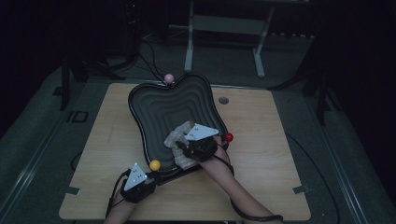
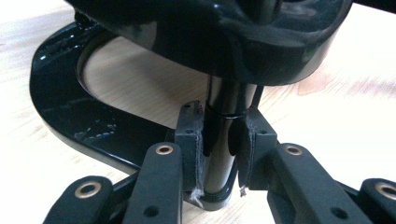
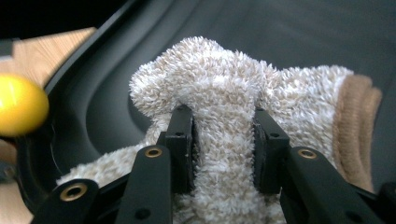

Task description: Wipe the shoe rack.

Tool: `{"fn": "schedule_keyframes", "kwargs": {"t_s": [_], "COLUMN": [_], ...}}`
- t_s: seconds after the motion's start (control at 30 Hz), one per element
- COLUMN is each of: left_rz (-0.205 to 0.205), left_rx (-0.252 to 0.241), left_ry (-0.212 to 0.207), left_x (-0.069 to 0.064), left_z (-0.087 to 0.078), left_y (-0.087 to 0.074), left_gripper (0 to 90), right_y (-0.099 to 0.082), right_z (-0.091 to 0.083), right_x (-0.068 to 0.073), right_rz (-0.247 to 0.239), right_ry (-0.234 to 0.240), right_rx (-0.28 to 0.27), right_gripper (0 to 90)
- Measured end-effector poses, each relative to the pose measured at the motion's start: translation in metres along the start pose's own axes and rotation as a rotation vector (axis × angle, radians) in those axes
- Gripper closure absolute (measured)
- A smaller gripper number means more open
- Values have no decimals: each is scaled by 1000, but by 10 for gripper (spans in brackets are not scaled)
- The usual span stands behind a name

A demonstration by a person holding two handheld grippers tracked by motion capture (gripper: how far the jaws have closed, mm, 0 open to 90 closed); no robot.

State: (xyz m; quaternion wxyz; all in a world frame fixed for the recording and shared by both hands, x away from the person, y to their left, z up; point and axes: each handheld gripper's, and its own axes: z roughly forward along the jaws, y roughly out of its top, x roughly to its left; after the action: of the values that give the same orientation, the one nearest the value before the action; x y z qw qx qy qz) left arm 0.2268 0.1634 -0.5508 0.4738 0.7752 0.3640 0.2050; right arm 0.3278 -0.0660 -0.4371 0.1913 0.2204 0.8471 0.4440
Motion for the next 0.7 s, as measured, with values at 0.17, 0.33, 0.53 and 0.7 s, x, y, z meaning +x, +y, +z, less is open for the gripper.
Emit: {"fn": "schedule_keyframes", "kwargs": {"t_s": [0.17, 0.33, 0.53, 0.7], "left_rz": [-10, -12, -14, -15], "left_rx": [-9, -15, -14, -17], "left_ry": [-14, -21, -23, -32], "left_x": [1, 2, 2, 2], "left_z": [0, 0, 0, 0], "left_y": [-1, -2, -2, -2], "left_gripper": [730, 730, 731, 732], "right_y": [39, 86, 124, 130], "right_z": [-1, 8, 35, 57], "right_x": [-8, -20, -37, -50], "right_rz": [2, 11, 32, 22], "right_ry": [-4, -11, -56, -127], "right_rx": [-81, -147, -131, -76], "right_gripper": [656, 657, 658, 658]}}
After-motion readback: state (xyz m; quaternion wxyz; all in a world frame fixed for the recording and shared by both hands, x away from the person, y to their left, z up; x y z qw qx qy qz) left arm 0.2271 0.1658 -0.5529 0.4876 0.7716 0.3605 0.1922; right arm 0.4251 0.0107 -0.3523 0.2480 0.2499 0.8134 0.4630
